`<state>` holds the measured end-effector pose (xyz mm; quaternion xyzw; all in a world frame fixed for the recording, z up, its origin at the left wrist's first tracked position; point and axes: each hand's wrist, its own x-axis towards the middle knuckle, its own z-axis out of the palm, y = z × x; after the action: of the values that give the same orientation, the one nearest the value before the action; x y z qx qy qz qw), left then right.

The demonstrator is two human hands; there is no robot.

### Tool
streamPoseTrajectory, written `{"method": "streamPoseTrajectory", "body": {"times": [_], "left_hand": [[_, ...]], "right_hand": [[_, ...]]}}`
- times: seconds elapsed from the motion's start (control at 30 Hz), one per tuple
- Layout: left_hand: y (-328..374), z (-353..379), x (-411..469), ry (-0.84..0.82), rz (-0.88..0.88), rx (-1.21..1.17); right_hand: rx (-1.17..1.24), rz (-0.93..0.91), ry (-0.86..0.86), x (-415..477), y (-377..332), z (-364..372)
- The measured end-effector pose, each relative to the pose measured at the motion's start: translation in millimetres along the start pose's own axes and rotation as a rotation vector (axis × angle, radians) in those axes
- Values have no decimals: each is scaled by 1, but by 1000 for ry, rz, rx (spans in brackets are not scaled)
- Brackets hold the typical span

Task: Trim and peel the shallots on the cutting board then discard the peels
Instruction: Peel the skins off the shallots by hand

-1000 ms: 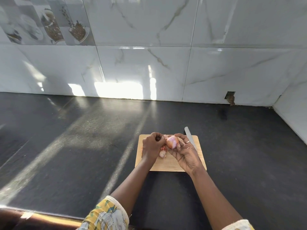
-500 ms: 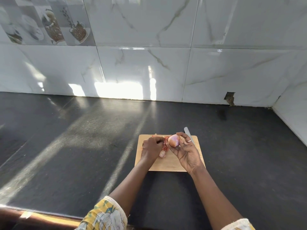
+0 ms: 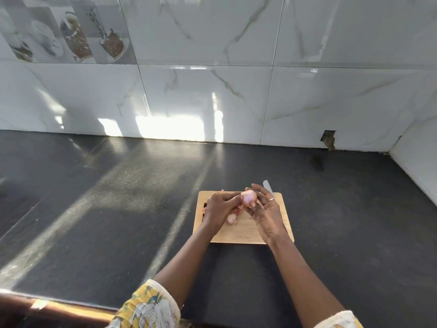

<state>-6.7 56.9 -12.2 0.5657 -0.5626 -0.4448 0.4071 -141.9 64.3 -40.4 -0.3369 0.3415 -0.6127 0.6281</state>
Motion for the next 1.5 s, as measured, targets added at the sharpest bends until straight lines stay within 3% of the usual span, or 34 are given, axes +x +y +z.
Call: {"method": "streamPoseTrajectory", "body": {"times": [0.2,0.67,0.87,1.07,1.37,1.5], "left_hand": [[-2,2,1,22,-76,-85],[-6,3,3,70,25,-31],[-7,2,6,34,-47,-215],[-9,3,9,58,-78,-246],[-2,5,3,133,25,-225],[-4,3,4,39,-25,-281]], "right_hand": [[-50,3,31,-4,-1,3],[30,-1,39,-2,-4,8],[26,5,50,-2,-5,9],[1,8,48,0,-7,12],[-5,1,34,0,-8,14],[-16,4,29,0,-10,13]]}}
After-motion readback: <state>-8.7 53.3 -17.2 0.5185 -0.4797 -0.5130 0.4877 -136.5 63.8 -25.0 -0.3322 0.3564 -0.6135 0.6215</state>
